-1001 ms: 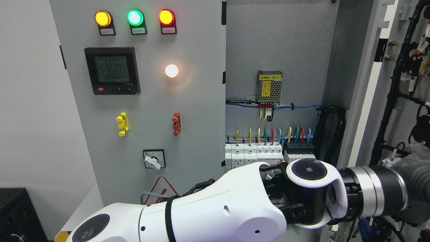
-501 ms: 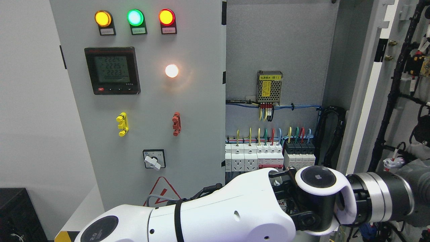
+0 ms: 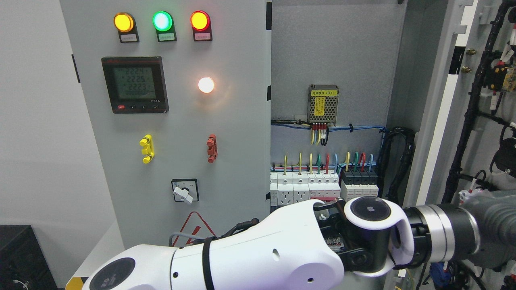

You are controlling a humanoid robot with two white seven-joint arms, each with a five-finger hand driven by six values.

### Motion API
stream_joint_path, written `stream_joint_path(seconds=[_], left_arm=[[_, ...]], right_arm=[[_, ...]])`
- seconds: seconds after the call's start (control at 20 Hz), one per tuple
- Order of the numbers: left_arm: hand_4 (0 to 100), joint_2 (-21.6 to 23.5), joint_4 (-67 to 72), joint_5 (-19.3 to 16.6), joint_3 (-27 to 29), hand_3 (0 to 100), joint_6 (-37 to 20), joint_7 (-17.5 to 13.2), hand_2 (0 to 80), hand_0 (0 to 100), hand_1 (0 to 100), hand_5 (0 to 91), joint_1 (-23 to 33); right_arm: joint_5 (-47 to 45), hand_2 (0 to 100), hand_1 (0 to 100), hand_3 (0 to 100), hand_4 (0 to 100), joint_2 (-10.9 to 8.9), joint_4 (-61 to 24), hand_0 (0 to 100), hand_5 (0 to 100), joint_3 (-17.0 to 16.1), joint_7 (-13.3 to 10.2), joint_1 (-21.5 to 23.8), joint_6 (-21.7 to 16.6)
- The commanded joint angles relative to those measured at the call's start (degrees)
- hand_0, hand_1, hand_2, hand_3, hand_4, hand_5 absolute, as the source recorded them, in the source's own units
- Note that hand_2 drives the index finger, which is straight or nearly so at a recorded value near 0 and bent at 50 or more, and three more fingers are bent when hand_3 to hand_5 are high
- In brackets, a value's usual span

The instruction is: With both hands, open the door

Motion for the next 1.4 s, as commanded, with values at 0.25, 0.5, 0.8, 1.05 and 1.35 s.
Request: stream_joint_path(seconds=[0.25, 0.5, 0.8, 1.05, 1.35], left_arm=[[0, 24.1, -16.3, -0.4, 0.0, 0, 0.6, -0.2, 0.0, 12, 56, 0.0, 11.0], [0, 31.6, -21.7, -9.8, -0.5, 0, 0.9, -0.7, 0.0, 12, 56, 0.0, 24.3], [0, 38.0, -21.0, -22.1, -1.3, 0, 0.1, -5.2, 0.0, 12, 56, 0.0, 41.2], [0, 39.2, -14.6, -30.5, -1.3, 0, -0.3, -6.7, 0.0, 12, 56, 0.0, 54.5], [0, 38.7, 2.6, -37.1, -0.4, 0, -2.1, -7.3, 0.0, 12, 56, 0.0, 66.7]], right_arm=[[-1.7, 0, 13, 0, 0, 0.00, 0.0, 10, 0, 0.0, -0.1, 0.0, 0.0], [-1.7, 0, 13, 0, 0, 0.00, 0.0, 10, 0, 0.0, 0.0, 0.0, 0.0], [-1.7, 0, 13, 0, 0, 0.00, 0.0, 10, 0, 0.0, 0.0, 0.0, 0.0], [-1.8, 0, 13, 0, 0, 0.00, 0.0, 10, 0, 0.0, 0.0, 0.0, 0.0], [-1.7, 0, 13, 0, 0, 0.00, 0.0, 10, 0, 0.0, 0.0, 0.0, 0.0]])
